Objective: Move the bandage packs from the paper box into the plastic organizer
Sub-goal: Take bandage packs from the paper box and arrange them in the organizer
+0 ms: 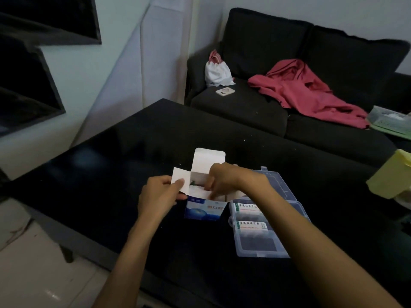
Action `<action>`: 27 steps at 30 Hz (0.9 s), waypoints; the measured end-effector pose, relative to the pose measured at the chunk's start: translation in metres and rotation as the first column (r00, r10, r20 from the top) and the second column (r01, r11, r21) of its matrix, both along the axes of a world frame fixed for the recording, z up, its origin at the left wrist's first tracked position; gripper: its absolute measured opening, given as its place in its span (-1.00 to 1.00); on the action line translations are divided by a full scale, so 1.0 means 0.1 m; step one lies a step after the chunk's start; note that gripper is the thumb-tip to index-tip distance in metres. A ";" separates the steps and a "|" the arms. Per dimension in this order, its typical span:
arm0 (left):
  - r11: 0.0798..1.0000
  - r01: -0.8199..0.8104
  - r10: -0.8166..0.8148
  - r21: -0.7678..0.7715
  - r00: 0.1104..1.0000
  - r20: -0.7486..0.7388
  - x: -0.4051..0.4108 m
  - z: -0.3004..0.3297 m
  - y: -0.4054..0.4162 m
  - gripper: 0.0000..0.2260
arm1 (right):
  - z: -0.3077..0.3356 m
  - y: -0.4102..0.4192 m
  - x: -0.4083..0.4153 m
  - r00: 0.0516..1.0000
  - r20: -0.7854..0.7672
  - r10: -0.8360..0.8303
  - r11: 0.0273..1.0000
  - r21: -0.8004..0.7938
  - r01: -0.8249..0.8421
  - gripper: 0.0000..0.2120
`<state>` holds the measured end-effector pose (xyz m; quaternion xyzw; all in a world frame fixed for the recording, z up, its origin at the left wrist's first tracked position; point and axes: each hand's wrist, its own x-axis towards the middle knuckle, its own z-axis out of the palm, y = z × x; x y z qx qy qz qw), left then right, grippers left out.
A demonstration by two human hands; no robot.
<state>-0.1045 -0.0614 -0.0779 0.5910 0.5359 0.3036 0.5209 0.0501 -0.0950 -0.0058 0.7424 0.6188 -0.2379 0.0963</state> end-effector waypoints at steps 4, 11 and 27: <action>0.999 -0.053 0.052 0.011 0.998 0.045 0.04 -0.06 0.02 -0.90 | -0.05 -0.04 0.06 0.995 -0.099 0.019 0.996 0.084 -0.010 -0.70; 0.991 -0.116 0.112 0.060 0.992 0.065 0.09 -0.10 0.09 -0.87 | -0.20 -0.15 0.13 0.988 -0.149 0.038 0.894 0.447 0.033 -0.69; 0.777 -0.235 0.270 0.584 0.962 0.027 0.18 0.29 -0.31 -0.55 | -0.08 -0.66 0.42 0.663 -0.748 -0.028 0.701 0.458 0.546 -0.72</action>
